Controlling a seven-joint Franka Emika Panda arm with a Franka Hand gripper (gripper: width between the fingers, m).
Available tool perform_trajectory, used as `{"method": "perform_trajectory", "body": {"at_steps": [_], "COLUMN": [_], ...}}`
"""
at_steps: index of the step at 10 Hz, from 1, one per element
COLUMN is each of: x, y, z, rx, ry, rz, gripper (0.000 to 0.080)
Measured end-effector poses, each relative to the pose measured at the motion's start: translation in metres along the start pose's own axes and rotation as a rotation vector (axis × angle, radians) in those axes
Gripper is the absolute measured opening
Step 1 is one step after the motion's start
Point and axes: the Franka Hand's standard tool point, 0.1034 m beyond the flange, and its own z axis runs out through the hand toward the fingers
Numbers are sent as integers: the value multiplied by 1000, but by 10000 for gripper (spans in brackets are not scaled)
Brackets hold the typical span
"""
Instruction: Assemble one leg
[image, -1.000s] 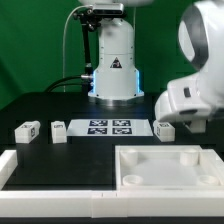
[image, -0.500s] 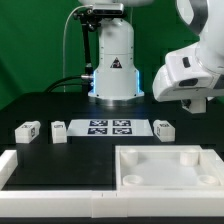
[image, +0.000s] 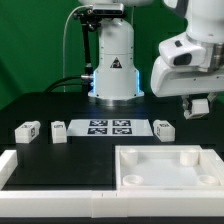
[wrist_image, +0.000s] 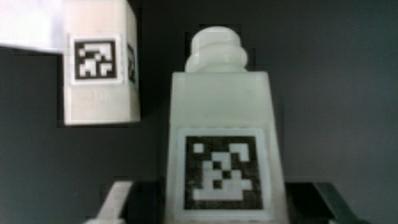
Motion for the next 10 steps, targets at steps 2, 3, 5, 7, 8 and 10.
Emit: {"method": "perform_trajectory", "body": {"at_steps": [2, 3, 5, 7, 8, 10], "x": [19, 33, 38, 38, 38, 70], "y": [24, 33, 36, 31, 31, 41], "z": [-32, -42, -44, -47, -43, -62], "rx": [7, 14, 20, 36, 33, -3], "ry": [206, 322, 489, 692, 686, 681], "rz": [36, 38, 23, 6, -3, -85], "gripper": [293, 293, 293, 293, 293, 293]}}
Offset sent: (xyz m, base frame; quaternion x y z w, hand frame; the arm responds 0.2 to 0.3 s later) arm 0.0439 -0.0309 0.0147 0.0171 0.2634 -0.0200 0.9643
